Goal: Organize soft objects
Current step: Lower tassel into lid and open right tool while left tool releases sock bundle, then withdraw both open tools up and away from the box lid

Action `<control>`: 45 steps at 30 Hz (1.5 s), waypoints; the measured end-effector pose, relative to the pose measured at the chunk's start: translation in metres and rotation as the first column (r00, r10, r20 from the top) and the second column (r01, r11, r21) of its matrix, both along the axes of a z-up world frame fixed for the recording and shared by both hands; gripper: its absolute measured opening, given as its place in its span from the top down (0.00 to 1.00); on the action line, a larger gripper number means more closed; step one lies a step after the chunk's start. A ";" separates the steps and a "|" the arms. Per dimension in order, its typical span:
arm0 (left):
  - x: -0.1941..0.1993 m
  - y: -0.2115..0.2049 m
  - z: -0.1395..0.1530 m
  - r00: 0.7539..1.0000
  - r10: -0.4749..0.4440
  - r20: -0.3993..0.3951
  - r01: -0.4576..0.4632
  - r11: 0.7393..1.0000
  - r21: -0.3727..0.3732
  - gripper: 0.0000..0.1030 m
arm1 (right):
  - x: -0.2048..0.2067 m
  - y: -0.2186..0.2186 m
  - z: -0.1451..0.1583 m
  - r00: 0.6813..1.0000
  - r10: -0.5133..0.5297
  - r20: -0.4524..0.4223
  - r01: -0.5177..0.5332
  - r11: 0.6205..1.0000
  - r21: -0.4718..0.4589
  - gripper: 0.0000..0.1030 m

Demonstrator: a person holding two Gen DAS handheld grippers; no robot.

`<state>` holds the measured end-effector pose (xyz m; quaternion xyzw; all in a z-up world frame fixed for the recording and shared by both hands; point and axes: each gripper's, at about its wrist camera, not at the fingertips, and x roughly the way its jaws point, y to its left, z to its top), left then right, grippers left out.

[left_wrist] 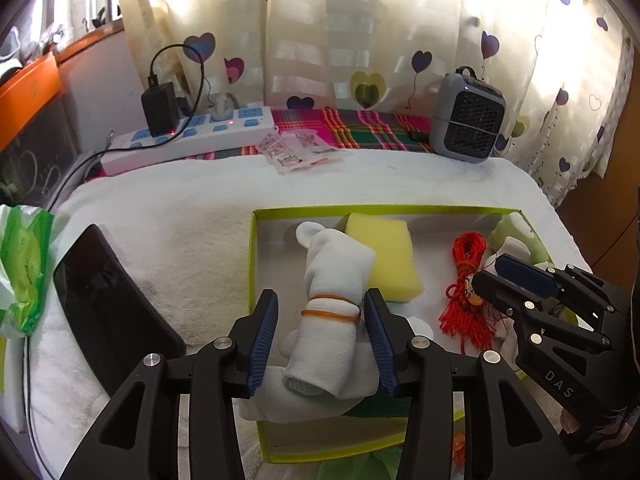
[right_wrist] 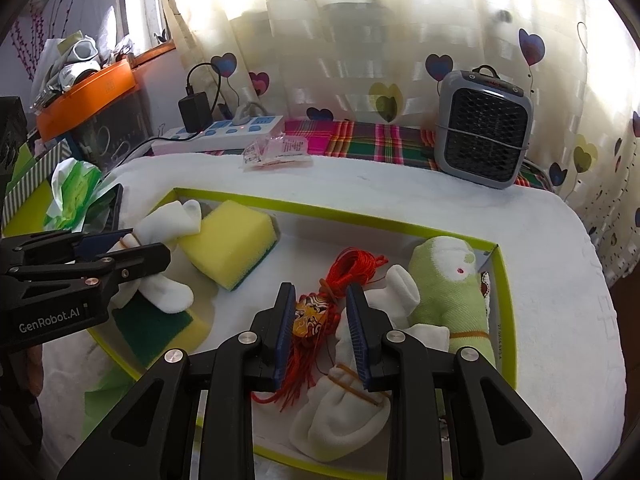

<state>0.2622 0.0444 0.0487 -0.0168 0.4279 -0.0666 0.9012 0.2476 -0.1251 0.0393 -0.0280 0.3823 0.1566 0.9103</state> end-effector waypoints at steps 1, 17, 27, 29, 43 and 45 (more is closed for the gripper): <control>0.000 0.000 0.000 1.000 0.000 -0.001 0.000 1.000 0.000 0.56 | 0.000 0.000 0.000 1.000 0.001 0.000 -0.001 1.000 0.002 0.67; -0.008 0.002 0.003 1.000 0.004 0.002 -0.004 1.000 -0.014 0.50 | -0.009 0.003 0.006 1.000 0.001 0.020 -0.001 1.000 0.008 0.56; -0.024 0.000 0.012 1.000 -0.010 0.026 0.011 0.999 -0.030 0.49 | -0.023 0.003 0.013 0.999 -0.008 0.042 0.007 1.000 0.023 0.52; -0.028 0.001 0.012 0.999 -0.009 0.031 0.010 0.999 -0.032 0.49 | -0.026 0.002 0.014 0.999 -0.008 0.044 0.007 1.000 0.027 0.52; -0.058 0.008 0.020 0.998 0.003 0.055 0.001 0.998 -0.063 0.49 | -0.051 -0.008 0.019 0.998 -0.026 0.050 0.022 0.997 0.071 0.50; -0.061 0.010 0.020 0.998 0.001 0.057 0.003 0.997 -0.071 0.49 | -0.055 -0.009 0.020 0.998 -0.024 0.052 0.021 0.997 0.075 0.50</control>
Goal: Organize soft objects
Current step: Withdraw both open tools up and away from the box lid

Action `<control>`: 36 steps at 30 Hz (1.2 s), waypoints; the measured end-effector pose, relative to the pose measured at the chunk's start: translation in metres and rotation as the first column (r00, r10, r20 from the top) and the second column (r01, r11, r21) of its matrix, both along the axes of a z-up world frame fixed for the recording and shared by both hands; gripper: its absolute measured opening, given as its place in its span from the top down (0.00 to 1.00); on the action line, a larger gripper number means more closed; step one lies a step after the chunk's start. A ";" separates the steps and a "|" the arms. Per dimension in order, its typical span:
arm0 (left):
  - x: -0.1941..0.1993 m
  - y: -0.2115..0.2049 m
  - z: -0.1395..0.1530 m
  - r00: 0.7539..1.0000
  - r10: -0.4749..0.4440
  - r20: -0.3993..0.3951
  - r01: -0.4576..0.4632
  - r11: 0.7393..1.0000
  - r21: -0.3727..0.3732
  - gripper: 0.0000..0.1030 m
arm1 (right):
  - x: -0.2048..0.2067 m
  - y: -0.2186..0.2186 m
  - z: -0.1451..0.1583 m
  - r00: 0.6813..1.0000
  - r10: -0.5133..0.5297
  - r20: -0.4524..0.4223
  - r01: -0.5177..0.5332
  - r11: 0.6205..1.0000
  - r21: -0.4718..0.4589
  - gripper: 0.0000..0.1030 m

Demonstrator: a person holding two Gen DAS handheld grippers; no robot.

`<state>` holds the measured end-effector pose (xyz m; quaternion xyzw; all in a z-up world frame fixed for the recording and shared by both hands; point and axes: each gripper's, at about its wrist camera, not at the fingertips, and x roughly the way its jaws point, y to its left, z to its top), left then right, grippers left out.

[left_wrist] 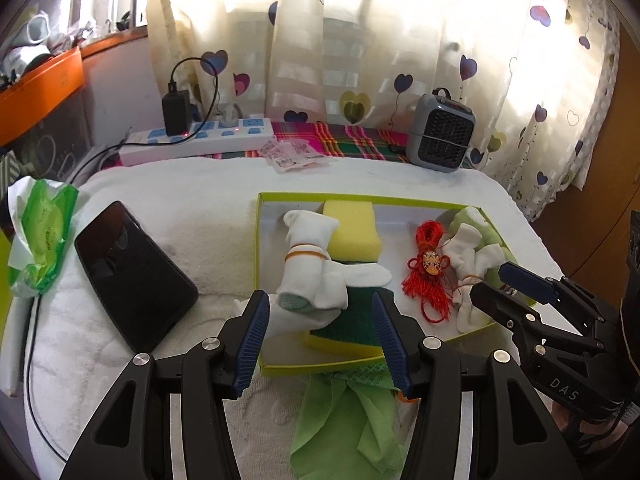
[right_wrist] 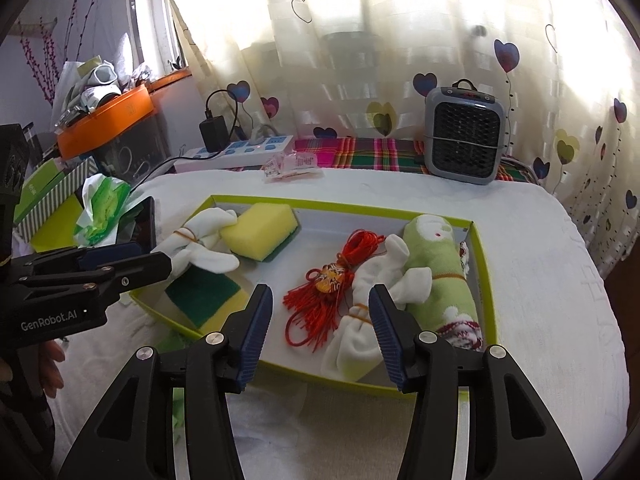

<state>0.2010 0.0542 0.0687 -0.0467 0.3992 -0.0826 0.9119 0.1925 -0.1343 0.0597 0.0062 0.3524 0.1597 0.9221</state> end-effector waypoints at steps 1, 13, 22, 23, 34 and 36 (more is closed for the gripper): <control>-0.001 0.001 0.000 1.000 0.001 0.000 -0.001 1.000 -0.002 0.49 | -0.002 0.000 0.000 1.000 0.001 0.001 -0.001 1.000 0.002 0.50; -0.023 0.009 -0.004 1.000 0.014 -0.003 -0.014 0.999 -0.028 0.49 | -0.034 -0.006 -0.001 1.000 0.013 -0.020 -0.012 0.999 0.047 0.50; -0.043 0.014 -0.010 1.000 0.012 -0.012 -0.013 0.997 -0.074 0.49 | -0.047 0.003 -0.020 0.995 0.054 -0.085 -0.050 0.998 0.050 0.50; -0.044 0.014 -0.011 1.000 0.011 -0.015 -0.012 0.997 -0.077 0.49 | -0.047 0.004 -0.022 0.994 0.057 -0.089 -0.053 0.997 0.052 0.50; -0.055 0.018 -0.021 0.999 0.010 -0.044 -0.014 0.995 -0.097 0.49 | -0.039 0.013 -0.039 0.985 0.082 -0.151 -0.076 0.996 0.049 0.50; -0.055 0.017 -0.022 0.999 0.008 -0.048 -0.013 0.995 -0.100 0.49 | -0.038 0.014 -0.040 0.984 0.084 -0.156 -0.077 0.996 0.052 0.50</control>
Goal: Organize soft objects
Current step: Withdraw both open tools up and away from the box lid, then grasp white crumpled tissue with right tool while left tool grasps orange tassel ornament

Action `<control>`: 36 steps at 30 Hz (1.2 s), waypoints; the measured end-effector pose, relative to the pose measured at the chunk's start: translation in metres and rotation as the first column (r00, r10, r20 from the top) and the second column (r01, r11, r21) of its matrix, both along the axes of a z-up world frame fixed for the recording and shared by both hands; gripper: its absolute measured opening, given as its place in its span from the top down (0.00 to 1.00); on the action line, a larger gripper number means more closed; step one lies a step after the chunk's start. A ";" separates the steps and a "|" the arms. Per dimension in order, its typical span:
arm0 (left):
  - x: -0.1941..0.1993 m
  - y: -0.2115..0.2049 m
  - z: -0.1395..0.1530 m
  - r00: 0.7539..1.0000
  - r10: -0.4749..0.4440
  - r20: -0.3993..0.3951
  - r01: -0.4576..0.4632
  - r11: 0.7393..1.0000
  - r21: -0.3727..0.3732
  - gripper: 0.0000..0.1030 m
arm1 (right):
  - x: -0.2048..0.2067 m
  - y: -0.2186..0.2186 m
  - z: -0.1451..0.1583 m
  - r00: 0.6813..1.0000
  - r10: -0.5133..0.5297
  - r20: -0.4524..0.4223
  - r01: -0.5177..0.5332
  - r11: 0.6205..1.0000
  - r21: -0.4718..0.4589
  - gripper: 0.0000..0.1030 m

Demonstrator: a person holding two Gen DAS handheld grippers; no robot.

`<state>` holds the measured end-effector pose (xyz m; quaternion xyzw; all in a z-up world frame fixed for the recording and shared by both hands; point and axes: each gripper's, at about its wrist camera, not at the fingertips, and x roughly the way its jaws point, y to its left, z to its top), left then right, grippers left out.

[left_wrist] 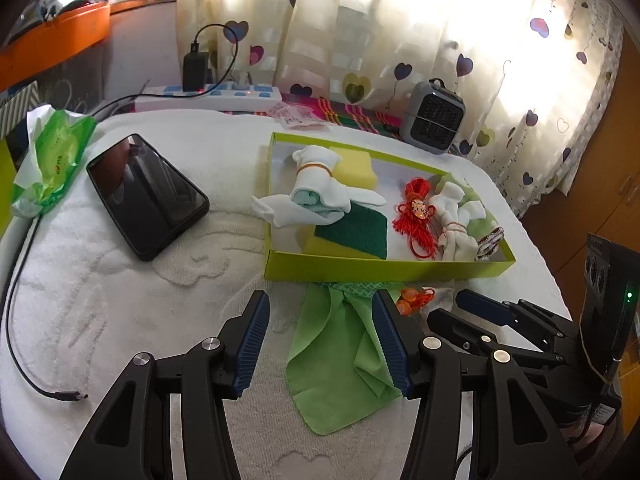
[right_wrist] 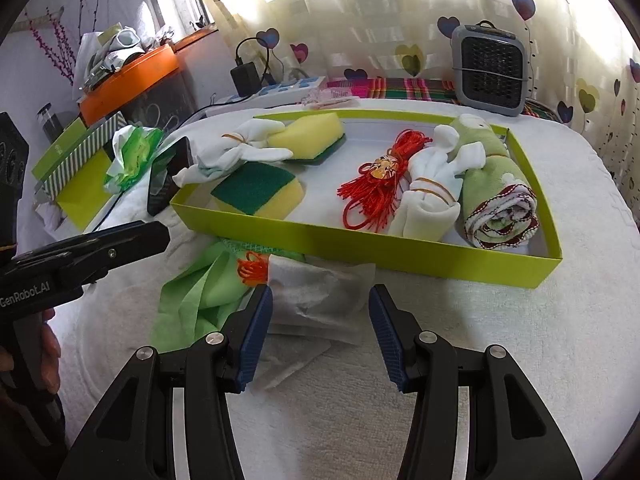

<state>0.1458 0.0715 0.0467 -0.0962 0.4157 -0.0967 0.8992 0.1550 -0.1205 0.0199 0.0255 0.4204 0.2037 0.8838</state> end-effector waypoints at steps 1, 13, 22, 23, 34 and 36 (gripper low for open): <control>0.000 -0.001 0.000 1.000 -0.001 -0.001 0.001 1.000 -0.001 0.49 | 0.001 0.000 -0.001 1.000 0.001 -0.007 -0.001 1.000 0.004 0.50; -0.002 -0.006 -0.005 1.000 -0.017 -0.019 0.017 1.000 -0.007 0.49 | 0.000 0.001 -0.006 1.000 0.010 -0.016 -0.010 1.000 0.012 0.61; -0.002 -0.013 -0.005 0.999 -0.037 -0.024 0.037 0.999 -0.001 0.49 | -0.004 -0.006 -0.004 1.000 -0.017 0.000 0.017 0.999 0.028 0.77; -0.002 -0.015 -0.005 0.999 -0.041 -0.025 0.041 0.999 0.000 0.49 | -0.005 -0.008 -0.003 1.000 -0.021 0.004 0.021 0.999 0.033 0.78; 0.000 -0.040 -0.006 0.992 -0.119 -0.031 0.120 0.992 0.023 0.49 | -0.013 -0.023 0.005 0.996 -0.077 0.037 0.076 0.996 0.044 0.78; 0.000 -0.047 -0.007 0.991 -0.131 -0.032 0.132 0.991 0.039 0.50 | -0.015 -0.028 0.006 0.995 -0.088 0.041 0.086 0.995 0.048 0.78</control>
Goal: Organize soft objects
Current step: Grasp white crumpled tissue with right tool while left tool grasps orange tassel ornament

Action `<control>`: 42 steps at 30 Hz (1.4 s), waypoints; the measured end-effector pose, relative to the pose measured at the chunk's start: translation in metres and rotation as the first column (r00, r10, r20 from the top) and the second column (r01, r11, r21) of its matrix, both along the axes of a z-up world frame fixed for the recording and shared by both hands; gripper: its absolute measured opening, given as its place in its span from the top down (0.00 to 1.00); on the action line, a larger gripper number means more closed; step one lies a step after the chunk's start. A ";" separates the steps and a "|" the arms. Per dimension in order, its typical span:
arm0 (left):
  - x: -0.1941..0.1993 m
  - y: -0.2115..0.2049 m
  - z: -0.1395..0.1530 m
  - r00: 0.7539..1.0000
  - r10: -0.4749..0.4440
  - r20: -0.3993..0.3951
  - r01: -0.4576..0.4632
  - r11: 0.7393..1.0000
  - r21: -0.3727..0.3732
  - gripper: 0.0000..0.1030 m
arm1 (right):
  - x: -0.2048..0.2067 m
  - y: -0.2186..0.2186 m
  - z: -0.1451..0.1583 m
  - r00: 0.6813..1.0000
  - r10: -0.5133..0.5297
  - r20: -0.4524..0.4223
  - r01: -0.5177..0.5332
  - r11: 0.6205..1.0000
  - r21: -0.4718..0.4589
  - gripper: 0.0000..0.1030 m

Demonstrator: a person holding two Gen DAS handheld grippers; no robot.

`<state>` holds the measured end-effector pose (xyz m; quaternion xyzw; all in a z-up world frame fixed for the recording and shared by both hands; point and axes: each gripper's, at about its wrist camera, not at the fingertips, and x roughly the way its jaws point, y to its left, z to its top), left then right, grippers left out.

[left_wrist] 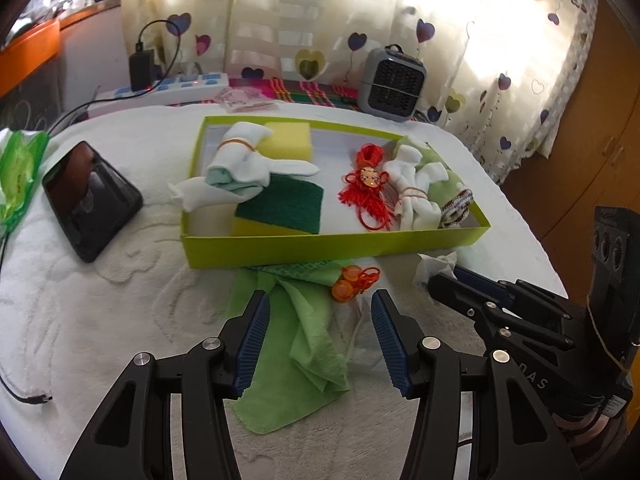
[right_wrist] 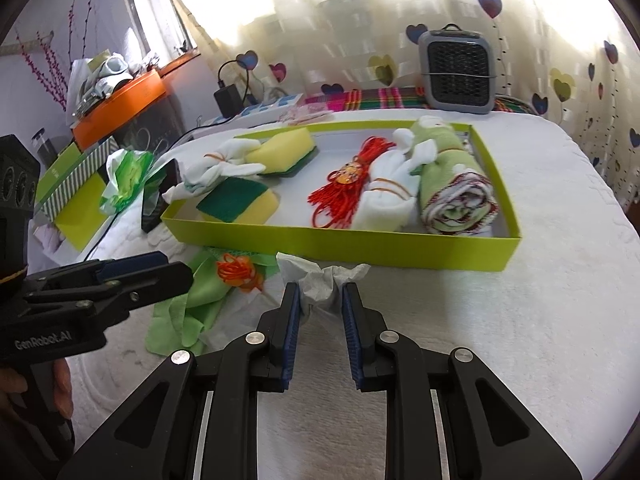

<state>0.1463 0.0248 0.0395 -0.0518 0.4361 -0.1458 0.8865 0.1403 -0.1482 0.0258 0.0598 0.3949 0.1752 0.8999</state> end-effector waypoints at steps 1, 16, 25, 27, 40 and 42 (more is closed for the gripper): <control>0.000 -0.004 0.000 1.000 -0.009 0.004 0.009 1.000 0.012 0.53 | -0.001 -0.002 0.001 1.000 -0.007 0.003 0.007 1.000 0.000 0.78; 0.010 -0.044 -0.012 0.997 -0.074 0.020 0.071 0.987 0.145 0.71 | -0.012 -0.025 0.002 0.999 -0.050 0.010 0.050 0.998 0.042 0.78; 0.020 -0.042 -0.018 0.999 -0.037 0.008 0.035 0.987 0.157 0.73 | -0.012 -0.027 0.000 0.999 -0.049 0.010 0.048 0.997 0.055 0.78; 0.021 -0.041 -0.021 0.999 -0.033 0.003 0.032 0.987 0.157 0.76 | -0.012 -0.027 0.000 0.999 -0.050 0.009 0.050 0.997 0.058 0.78; 0.022 -0.039 -0.021 1.000 -0.026 0.018 0.023 0.991 0.134 0.80 | -0.012 -0.028 0.000 0.999 -0.052 0.010 0.051 0.997 0.059 0.78; 0.020 -0.039 -0.019 0.999 -0.028 0.025 0.025 0.991 0.130 0.80 | -0.012 -0.027 0.000 0.999 -0.051 0.009 0.051 0.997 0.059 0.78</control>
